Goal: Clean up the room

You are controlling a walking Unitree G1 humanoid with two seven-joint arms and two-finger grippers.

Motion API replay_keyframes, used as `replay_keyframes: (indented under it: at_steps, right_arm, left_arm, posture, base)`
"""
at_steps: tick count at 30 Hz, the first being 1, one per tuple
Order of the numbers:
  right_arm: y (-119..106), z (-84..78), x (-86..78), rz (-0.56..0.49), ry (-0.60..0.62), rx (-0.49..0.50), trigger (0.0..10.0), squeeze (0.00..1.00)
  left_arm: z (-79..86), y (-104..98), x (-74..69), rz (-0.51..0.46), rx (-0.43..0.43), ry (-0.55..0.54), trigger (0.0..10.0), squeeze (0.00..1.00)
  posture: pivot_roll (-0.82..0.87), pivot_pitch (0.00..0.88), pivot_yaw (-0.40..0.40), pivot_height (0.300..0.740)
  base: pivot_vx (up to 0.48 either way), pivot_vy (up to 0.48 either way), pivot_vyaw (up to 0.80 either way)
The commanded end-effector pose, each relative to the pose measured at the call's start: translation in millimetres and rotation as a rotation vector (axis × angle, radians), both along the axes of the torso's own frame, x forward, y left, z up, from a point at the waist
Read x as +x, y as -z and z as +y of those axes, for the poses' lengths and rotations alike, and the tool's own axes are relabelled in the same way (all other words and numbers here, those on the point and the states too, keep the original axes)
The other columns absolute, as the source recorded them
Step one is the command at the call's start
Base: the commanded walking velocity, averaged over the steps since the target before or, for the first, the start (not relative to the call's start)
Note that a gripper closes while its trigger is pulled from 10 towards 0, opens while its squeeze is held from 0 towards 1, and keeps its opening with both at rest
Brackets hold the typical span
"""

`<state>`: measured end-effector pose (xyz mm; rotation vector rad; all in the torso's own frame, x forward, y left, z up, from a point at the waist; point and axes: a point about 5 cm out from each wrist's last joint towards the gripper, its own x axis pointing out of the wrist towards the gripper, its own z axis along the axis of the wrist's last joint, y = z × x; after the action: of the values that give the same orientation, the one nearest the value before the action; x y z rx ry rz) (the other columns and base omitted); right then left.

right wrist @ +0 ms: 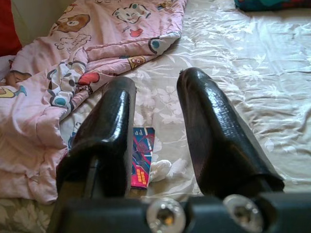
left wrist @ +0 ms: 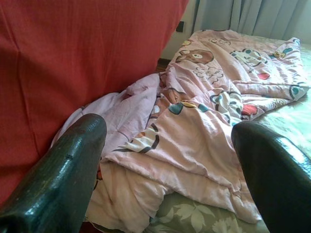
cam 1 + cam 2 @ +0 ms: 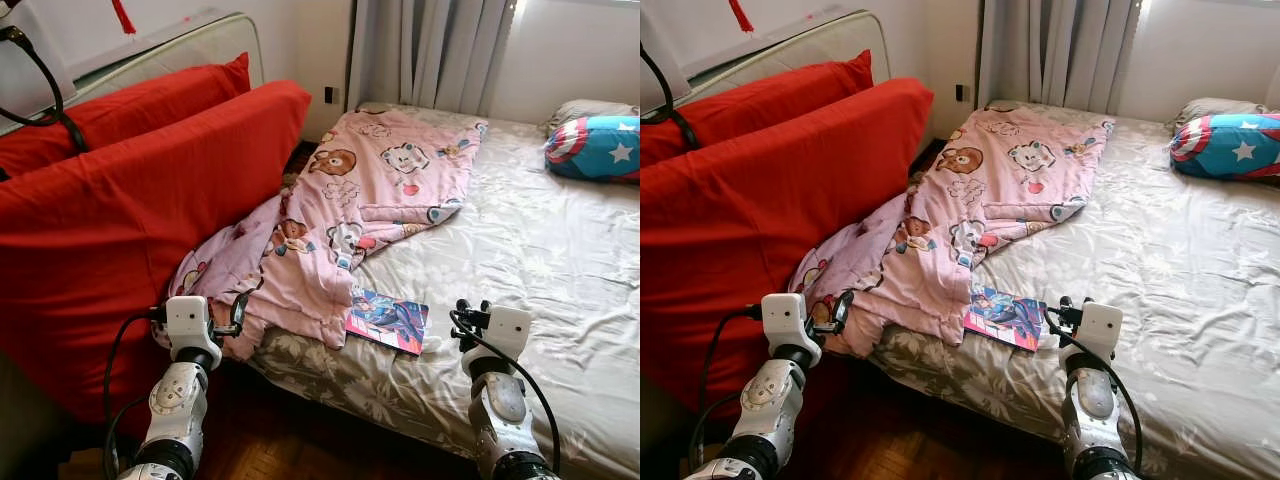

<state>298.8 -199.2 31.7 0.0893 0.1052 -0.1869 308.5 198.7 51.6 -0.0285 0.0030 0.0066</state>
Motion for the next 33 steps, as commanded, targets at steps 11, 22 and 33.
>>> replay_keyframes:
  at_steps: [11, 22, 33]
  right_arm:
    - [4, 5.1, -0.8, 0.026, -0.024, 0.012, 10.0, 0.00]
    - [8, 8.2, -1.5, 0.053, -0.044, 0.025, 10.0, 0.00]
    - [12, 10.2, -2.5, 0.081, -0.062, 0.035, 10.0, 0.00]
  left_arm:
    - [-0.8, 7, -1.0, 0.060, -0.013, 0.010, 10.0, 0.00]
    - [-0.7, 9, -1.5, 0.080, -0.031, 0.019, 10.0, 0.00]
    - [-0.3, 12, -2.7, 0.096, -0.031, 0.017, 10.0, 0.00]
  posture:
    - [-0.09, 0.000, 0.004, 0.705]
    - [-0.09, 0.000, 0.005, 0.705]
    - [-0.09, 0.000, 0.004, 0.705]
  base:
    - [0.000, 0.000, 0.00]
    - [0.046, 0.000, 0.00]
    - [0.317, 0.000, 0.00]
